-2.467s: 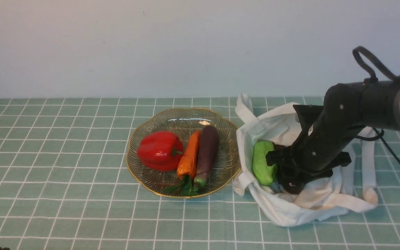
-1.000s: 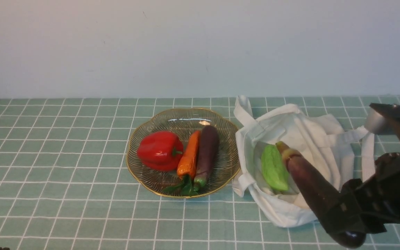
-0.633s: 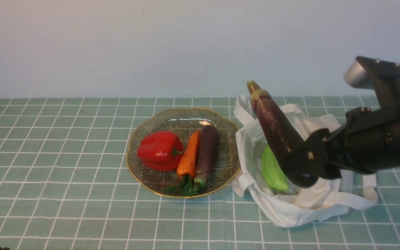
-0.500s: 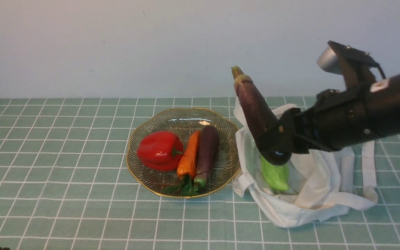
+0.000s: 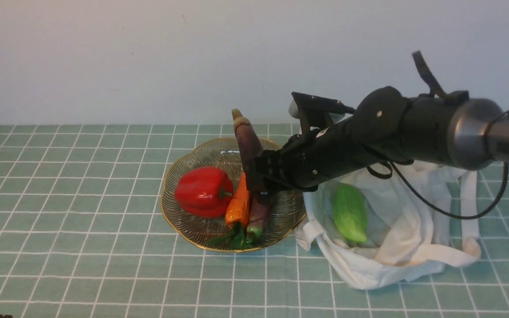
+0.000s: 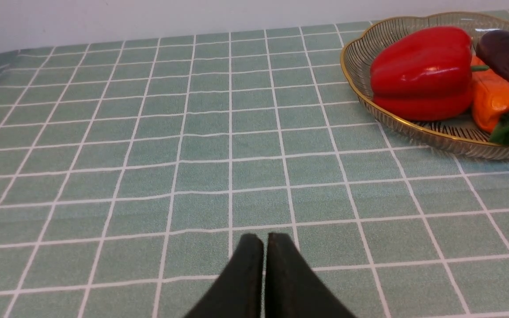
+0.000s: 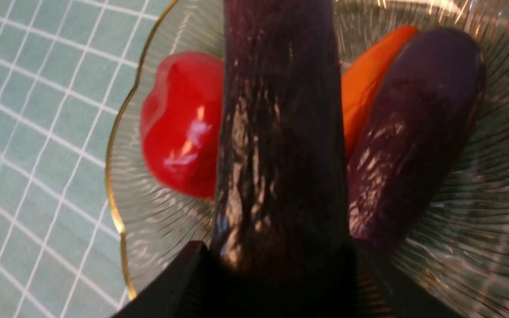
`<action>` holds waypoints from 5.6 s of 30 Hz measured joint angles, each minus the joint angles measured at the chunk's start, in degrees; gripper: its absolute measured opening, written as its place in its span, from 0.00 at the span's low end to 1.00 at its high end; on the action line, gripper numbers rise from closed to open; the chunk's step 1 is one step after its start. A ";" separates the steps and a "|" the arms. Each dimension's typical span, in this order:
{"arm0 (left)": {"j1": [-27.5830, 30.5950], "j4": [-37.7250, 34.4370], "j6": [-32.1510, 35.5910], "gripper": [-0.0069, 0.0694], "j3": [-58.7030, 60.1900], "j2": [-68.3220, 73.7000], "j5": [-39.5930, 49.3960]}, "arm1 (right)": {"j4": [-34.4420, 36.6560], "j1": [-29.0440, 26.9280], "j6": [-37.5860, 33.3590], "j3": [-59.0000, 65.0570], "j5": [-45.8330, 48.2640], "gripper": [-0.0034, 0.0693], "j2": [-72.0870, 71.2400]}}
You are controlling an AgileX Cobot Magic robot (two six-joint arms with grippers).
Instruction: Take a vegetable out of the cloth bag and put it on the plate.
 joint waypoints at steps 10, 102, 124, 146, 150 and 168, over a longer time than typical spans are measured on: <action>0.00 0.00 0.00 0.09 0.00 0.00 0.00 | 3.11 0.02 -0.17 -0.69 2.15 0.82 1.99; 0.00 0.00 0.00 0.09 0.00 0.00 0.00 | -47.02 -3.15 20.07 57.12 -20.52 0.03 -94.78; 0.00 0.00 0.00 0.09 0.00 0.00 0.00 | -48.39 -23.90 19.70 79.65 -11.31 0.03 -112.57; 0.00 0.00 0.00 0.09 0.00 0.00 0.00 | -48.39 -28.07 19.70 79.54 -10.91 0.03 -112.90; 0.00 0.00 0.00 0.09 0.00 0.00 0.00 | -48.39 -28.07 19.70 79.54 -10.91 0.03 -112.90; 0.00 0.00 0.00 0.09 0.00 0.00 0.00 | -48.39 -28.14 19.70 79.54 -10.91 0.03 -112.90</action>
